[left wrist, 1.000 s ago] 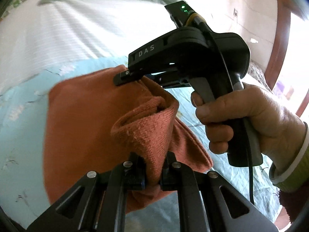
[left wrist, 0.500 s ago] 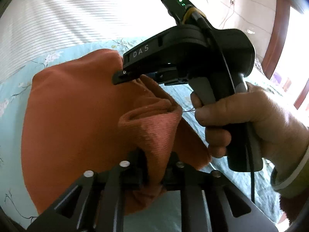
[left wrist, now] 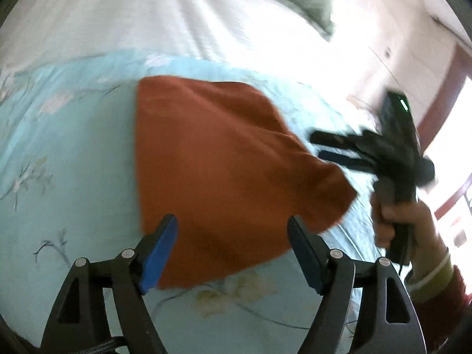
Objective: Fold small clothes
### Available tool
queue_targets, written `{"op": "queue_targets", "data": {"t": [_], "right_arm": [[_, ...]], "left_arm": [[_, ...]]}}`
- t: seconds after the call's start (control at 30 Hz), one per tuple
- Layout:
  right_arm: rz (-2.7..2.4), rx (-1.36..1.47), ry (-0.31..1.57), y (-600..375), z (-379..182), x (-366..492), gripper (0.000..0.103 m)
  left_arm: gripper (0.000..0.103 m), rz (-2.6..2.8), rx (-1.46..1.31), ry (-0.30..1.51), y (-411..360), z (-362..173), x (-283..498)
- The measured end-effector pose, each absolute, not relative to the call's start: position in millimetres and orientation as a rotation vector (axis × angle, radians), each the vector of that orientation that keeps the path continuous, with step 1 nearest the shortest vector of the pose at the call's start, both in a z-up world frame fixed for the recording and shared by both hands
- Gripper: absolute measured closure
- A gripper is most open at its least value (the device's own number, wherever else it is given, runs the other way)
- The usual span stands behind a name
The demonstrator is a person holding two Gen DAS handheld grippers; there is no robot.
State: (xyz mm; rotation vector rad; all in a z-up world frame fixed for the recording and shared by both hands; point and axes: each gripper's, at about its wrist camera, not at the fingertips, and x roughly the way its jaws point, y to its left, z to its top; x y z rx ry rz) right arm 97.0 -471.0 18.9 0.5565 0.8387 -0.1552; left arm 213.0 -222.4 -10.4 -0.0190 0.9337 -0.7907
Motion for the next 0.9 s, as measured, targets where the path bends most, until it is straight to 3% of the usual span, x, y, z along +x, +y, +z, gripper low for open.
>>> {"op": "queue_targets", "data": {"t": [0.47,0.53,0.6,0.67,0.83,0.9], "right_arm": [[-0.095,0.648,0.892,-485,-5,126,0.016],[-0.079,0.661,0.906,-485,-8,132,0.024],[-0.080,0.682,0.941,-485,-16,140,0.052],[-0.063,0.711,0.950,-484,-22,143,0.060],[-0.061,0.710,0.933,-471,-14,141,0.070],[-0.047,0.709,0.923,-462,-9,140,0.073]], "left_arm": [[0.025,-0.781,-0.270,1.162,-213,-75,314],[0.025,-0.800,-0.272,1.164,-219,-76,322],[0.027,-0.812,-0.268,1.165,-226,-77,327],[0.032,-0.825,-0.262,1.160,-232,-77,332],[0.069,-0.854,-0.238,1.142,-240,-76,331],[0.074,-0.869,-0.254,1.123,-233,-70,325]]}}
